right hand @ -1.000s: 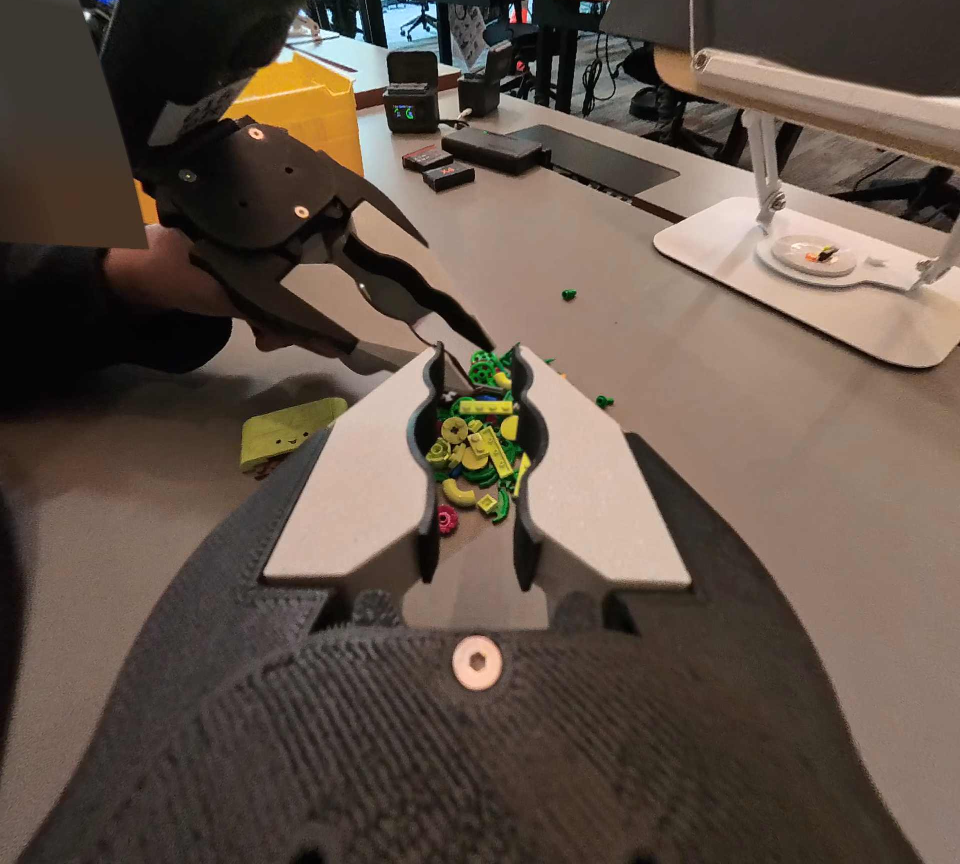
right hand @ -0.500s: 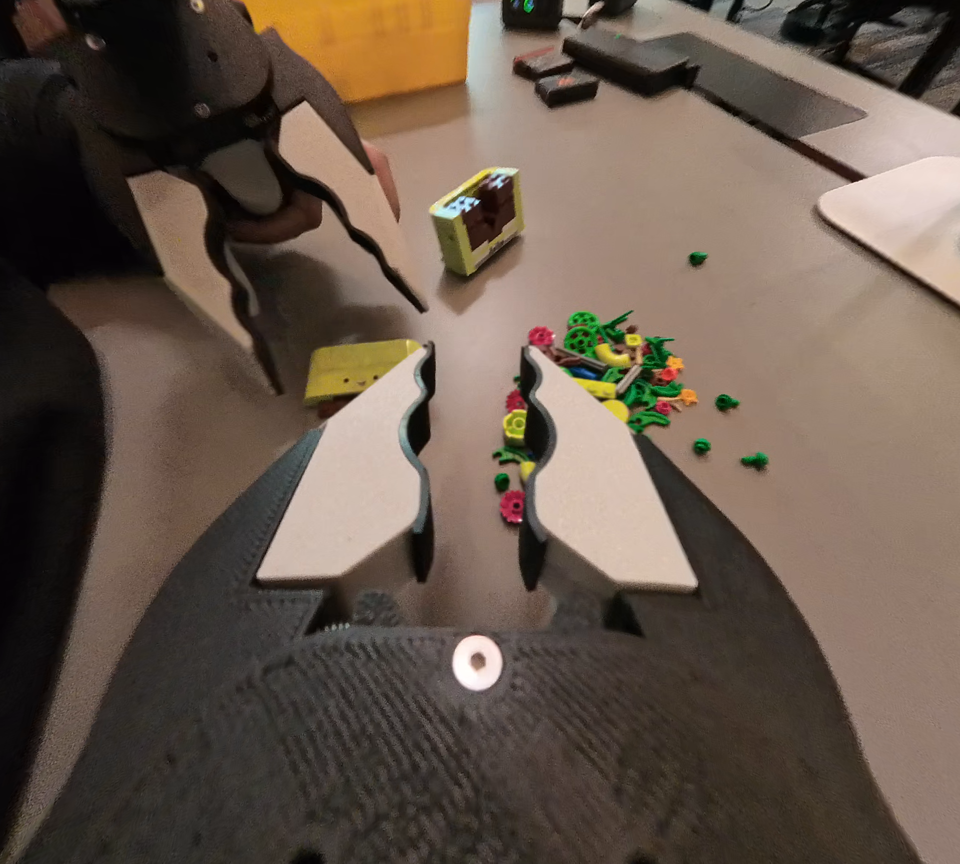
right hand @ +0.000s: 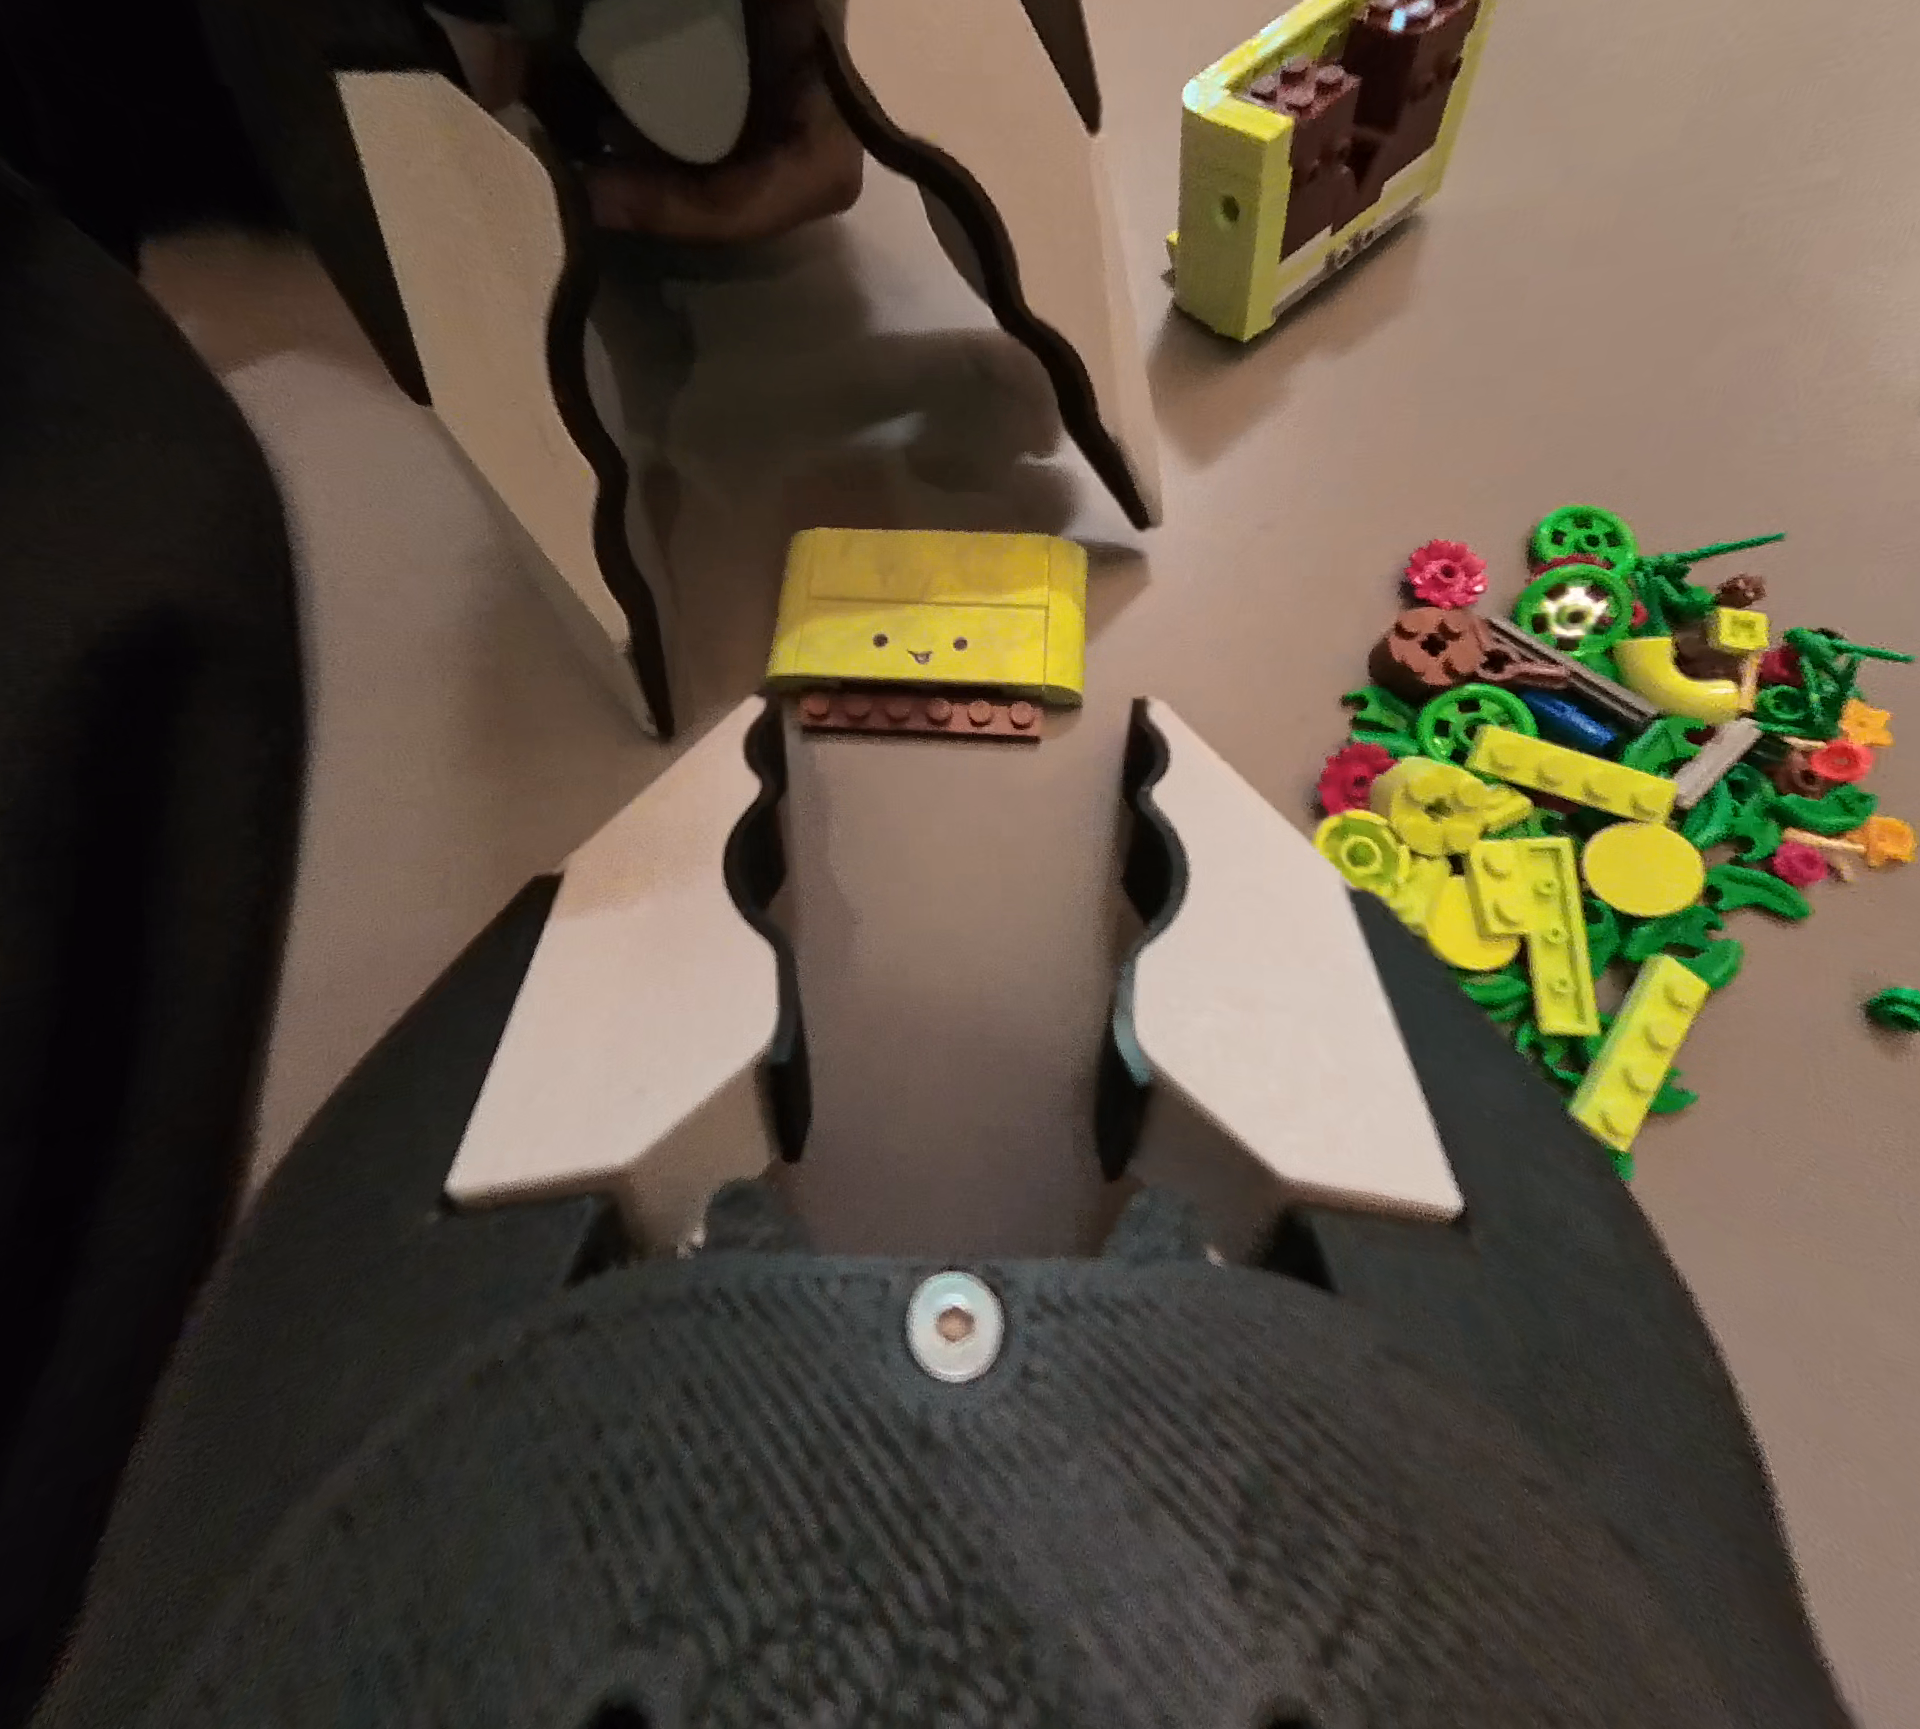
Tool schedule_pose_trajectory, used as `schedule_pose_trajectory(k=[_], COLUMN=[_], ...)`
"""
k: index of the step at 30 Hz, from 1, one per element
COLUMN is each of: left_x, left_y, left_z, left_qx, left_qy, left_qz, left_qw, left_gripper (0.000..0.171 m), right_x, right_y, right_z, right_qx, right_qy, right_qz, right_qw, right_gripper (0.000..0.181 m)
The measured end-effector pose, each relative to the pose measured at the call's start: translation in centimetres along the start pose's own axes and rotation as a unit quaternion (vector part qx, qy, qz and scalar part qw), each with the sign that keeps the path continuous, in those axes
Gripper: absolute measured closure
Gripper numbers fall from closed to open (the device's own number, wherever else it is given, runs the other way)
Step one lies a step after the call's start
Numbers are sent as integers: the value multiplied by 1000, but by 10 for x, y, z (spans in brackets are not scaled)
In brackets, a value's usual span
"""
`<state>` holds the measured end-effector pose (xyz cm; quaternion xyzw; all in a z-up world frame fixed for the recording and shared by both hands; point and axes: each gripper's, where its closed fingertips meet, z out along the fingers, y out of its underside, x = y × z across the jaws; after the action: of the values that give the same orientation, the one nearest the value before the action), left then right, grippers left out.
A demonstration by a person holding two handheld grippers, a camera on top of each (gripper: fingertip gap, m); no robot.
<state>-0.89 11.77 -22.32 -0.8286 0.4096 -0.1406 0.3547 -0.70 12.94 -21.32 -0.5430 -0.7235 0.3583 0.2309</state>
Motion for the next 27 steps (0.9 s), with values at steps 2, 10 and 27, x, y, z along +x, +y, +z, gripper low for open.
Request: schedule_pose_trajectory(k=[2, 10, 27], left_x=[0, 3, 1], left_y=[1, 2, 0], left_z=[1, 2, 0], left_qx=[-6, -9, 1], left_qy=[6, 21, 8], left_qz=[-8, -11, -2], left_qw=[1000, 1000, 1000], left_gripper=[68, 72, 99], right_x=[-4, 0, -7], right_y=[-4, 3, -23], right_z=[1, 5, -14], right_qx=[9, -16, 79], right_qy=[-7, 22, -50], right_qz=[6, -17, 54], right_qw=[1000, 999, 994], right_gripper=[116, 123, 137])
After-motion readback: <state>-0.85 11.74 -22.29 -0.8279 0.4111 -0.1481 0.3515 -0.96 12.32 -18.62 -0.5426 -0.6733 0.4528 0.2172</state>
